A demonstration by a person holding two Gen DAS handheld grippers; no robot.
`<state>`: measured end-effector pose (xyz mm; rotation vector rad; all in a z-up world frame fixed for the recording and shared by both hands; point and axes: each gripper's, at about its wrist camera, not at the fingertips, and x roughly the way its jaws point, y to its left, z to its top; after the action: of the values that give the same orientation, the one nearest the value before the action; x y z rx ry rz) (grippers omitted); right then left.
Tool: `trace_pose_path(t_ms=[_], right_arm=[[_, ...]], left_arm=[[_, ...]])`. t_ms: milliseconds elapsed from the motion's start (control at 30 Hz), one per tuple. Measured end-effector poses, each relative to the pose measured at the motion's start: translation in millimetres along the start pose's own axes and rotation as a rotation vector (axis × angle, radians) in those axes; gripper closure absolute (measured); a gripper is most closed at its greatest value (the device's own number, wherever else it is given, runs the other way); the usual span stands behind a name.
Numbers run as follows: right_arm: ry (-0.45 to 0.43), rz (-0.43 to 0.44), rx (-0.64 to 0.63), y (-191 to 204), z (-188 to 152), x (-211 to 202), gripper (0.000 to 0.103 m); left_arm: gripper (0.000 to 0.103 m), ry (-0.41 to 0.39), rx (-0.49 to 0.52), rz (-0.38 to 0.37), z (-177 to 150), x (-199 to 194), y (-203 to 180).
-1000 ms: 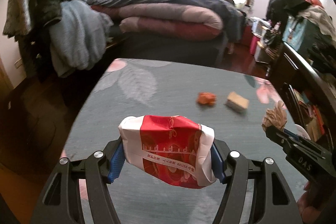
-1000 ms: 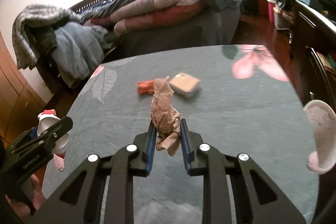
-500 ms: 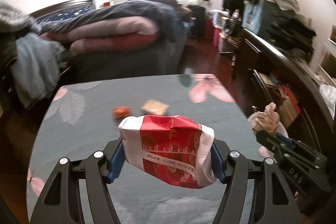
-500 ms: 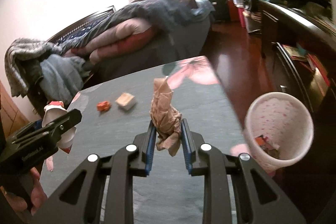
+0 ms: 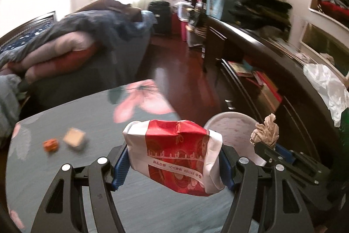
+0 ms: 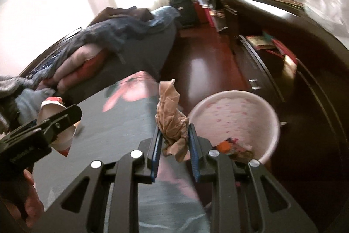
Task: Collect trash
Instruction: 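Carry the red packet and brown paper over the pink wastebasket, then open both tools to drop the items into the wastebasket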
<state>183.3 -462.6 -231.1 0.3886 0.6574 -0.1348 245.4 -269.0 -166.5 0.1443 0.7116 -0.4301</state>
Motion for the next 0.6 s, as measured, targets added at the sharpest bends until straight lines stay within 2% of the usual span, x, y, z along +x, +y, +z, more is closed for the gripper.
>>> trace_pose_path(t_ms=[167,367,433,500,600], right_arm=[[0.019,-0.070,0.055,-48,0,19,0.077],[0.047,-0.115,0.069,-78,-1,49,0.077],[0.058,-0.131,0.069,-85,-1,60,0.077],[0.064,-0.130,0.069,-92,-1,71,0.076],[0.068,-0.145,0.070,-101,-1,84,0.069]], left_arm=[[0.035,0.031,0.048,-0.059,11,36,-45],[0.034,0.071,0.103,-0.057,20,82,-86],[0.026,0.087,0.111,-0.047,23,99,-95],[0.023,0.096,0.110,-0.045,25,113,-102],[0.016,0.121,0.093,-0.053,29,129,-104]])
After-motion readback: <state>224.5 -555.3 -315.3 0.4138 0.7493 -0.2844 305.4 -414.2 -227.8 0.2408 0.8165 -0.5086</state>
